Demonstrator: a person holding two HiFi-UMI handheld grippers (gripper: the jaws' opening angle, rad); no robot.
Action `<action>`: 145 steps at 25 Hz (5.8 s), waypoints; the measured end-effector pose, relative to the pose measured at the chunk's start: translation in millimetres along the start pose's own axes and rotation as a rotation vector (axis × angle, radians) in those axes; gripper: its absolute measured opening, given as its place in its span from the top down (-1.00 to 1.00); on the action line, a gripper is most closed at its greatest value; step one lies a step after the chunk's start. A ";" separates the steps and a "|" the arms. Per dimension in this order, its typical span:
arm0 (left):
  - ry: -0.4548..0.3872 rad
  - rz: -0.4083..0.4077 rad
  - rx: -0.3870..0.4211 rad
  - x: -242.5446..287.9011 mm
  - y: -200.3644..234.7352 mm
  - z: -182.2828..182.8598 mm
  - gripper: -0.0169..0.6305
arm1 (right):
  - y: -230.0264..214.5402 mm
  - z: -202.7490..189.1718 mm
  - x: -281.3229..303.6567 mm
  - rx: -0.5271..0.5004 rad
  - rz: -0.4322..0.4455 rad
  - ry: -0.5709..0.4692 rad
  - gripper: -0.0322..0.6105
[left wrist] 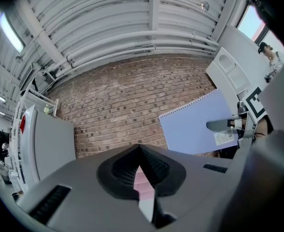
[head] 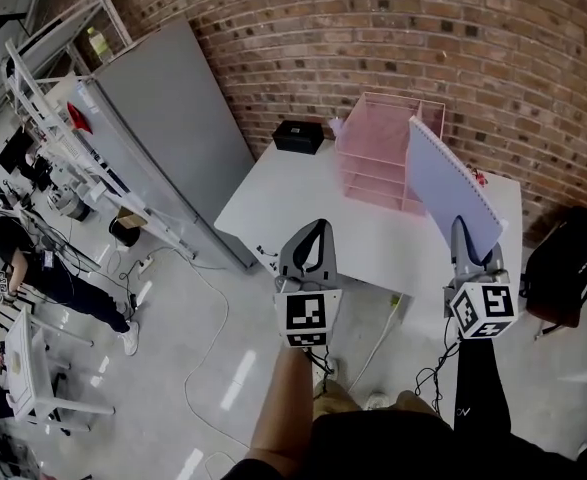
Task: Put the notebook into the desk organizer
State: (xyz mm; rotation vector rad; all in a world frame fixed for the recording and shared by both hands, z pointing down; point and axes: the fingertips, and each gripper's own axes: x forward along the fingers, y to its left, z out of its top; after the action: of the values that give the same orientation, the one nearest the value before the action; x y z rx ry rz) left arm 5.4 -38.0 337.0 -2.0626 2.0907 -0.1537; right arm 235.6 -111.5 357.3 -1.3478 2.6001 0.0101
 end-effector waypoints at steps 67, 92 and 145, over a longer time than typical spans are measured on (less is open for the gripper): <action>0.004 -0.508 -0.021 221.2 114.2 -88.2 0.92 | 80.0 -241.7 159.4 1.270 -0.147 -0.190 0.81; 0.038 -0.479 -0.053 273.3 123.1 -104.4 0.92 | 33.5 -303.8 205.2 1.471 -0.515 -0.214 0.81; 0.034 -0.410 -0.058 291.4 157.8 -107.0 0.92 | 81.1 -313.8 290.8 1.243 -0.323 0.177 0.81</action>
State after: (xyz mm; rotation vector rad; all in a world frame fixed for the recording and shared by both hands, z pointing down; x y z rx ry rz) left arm -173.5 -332.5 387.4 -2.5163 1.6794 -0.1902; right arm -50.3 -331.5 601.2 -1.1718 1.7337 -1.5081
